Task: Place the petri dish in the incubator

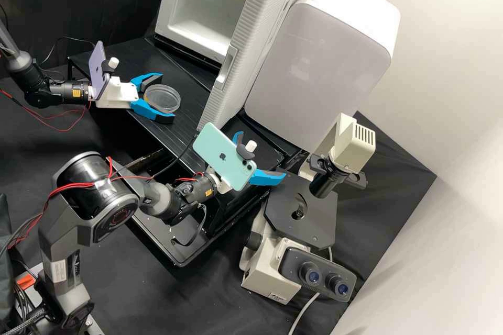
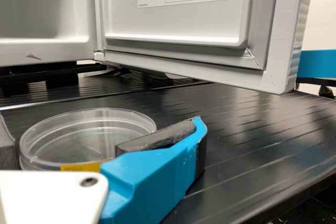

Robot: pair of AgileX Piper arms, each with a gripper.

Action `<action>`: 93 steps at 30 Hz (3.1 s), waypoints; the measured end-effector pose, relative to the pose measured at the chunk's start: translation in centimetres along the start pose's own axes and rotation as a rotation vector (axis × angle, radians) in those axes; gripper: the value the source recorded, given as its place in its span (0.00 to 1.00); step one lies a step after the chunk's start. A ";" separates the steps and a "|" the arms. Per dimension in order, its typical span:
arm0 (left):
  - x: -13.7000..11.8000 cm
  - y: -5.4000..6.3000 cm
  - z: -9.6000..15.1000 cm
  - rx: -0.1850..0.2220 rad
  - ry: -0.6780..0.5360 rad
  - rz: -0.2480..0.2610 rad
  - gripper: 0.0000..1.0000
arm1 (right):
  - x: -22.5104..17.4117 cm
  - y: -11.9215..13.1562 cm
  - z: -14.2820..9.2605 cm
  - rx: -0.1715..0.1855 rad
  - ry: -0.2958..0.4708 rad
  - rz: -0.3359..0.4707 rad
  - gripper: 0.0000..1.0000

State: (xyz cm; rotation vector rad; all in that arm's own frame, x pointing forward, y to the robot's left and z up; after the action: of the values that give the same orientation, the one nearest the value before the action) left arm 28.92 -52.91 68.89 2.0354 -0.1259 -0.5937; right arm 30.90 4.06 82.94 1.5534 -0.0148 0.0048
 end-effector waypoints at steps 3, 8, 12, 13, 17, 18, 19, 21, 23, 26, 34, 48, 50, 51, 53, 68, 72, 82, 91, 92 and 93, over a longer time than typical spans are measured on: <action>0.0 0.0 0.0 0.000 0.000 0.000 0.00 | 0.0 0.0 0.0 0.000 0.000 0.000 1.00; 0.0 0.0 0.0 0.000 0.000 0.000 0.00 | 0.0 0.0 0.0 0.000 0.000 0.000 1.00; 0.0 0.0 0.0 -0.007 0.000 0.000 0.00 | 0.0 0.0 0.0 0.000 0.000 0.000 1.00; 0.0 0.0 0.0 -0.007 0.000 0.000 0.00 | 0.0 0.0 0.0 0.000 0.000 0.000 1.00; 0.0 0.0 0.0 -0.007 0.000 0.000 0.00 | 0.0 0.0 0.0 0.000 0.000 0.000 1.00; 0.0 0.0 0.0 -0.007 0.000 0.000 0.00 | 0.0 0.0 0.0 0.000 0.000 0.000 1.00; 0.0 0.0 0.0 -0.007 0.001 -0.002 0.00 | 0.0 0.0 0.0 0.000 0.000 0.000 1.00; 0.0 0.0 0.0 -0.014 0.000 0.000 0.00 | 0.0 0.0 0.0 0.000 0.000 0.000 1.00; 0.0 0.0 0.0 -0.018 0.000 0.000 0.00 | 0.0 0.0 0.0 0.000 0.000 0.000 1.00; 0.0 0.0 0.0 -0.020 -0.001 0.002 0.00 | 0.0 0.0 0.0 0.000 0.000 0.000 1.00; -0.1 0.0 0.0 -0.020 -0.001 0.003 0.00 | 0.0 0.0 0.0 0.000 0.000 0.000 1.00; -0.1 0.0 0.0 -0.022 -0.001 0.003 0.00 | 0.0 0.0 0.0 0.000 0.000 0.000 1.00; -0.1 0.0 0.0 -0.022 -0.001 0.003 0.00 | 0.0 0.0 0.0 0.000 0.000 0.000 1.00; -0.1 0.0 0.0 -0.022 -0.001 0.003 0.00 | 0.0 0.0 0.0 0.000 0.000 0.000 1.00; -0.1 0.0 0.0 -0.022 -0.001 0.003 0.00 | 0.0 0.0 0.0 0.000 0.000 0.000 1.00; -0.1 0.0 0.0 -0.022 -0.001 0.003 0.00 | 0.0 0.0 0.0 0.000 0.000 0.000 1.00; -0.1 0.0 0.0 -0.022 -0.001 0.003 0.00 | 0.0 0.0 0.0 0.000 0.000 0.000 1.00; -0.1 0.0 0.0 -0.022 -0.001 0.003 0.00 | 0.0 0.0 0.0 0.000 0.000 0.000 1.00; -0.7 0.7 -0.1 -0.017 0.008 -0.023 0.00 | 0.0 0.0 0.0 0.000 0.000 0.000 1.00; -0.9 0.9 -0.3 -0.019 0.016 -0.030 0.00 | 0.0 0.0 0.0 0.000 0.000 0.000 1.00; -1.0 1.1 -0.4 -0.024 0.022 -0.032 0.00 | 0.0 0.0 0.0 0.000 0.000 0.000 1.00</action>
State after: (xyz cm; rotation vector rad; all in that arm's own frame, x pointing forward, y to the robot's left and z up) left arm 28.41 -52.90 70.36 2.0237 -0.0735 -0.5894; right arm 30.90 4.06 82.94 1.5534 -0.0148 0.0048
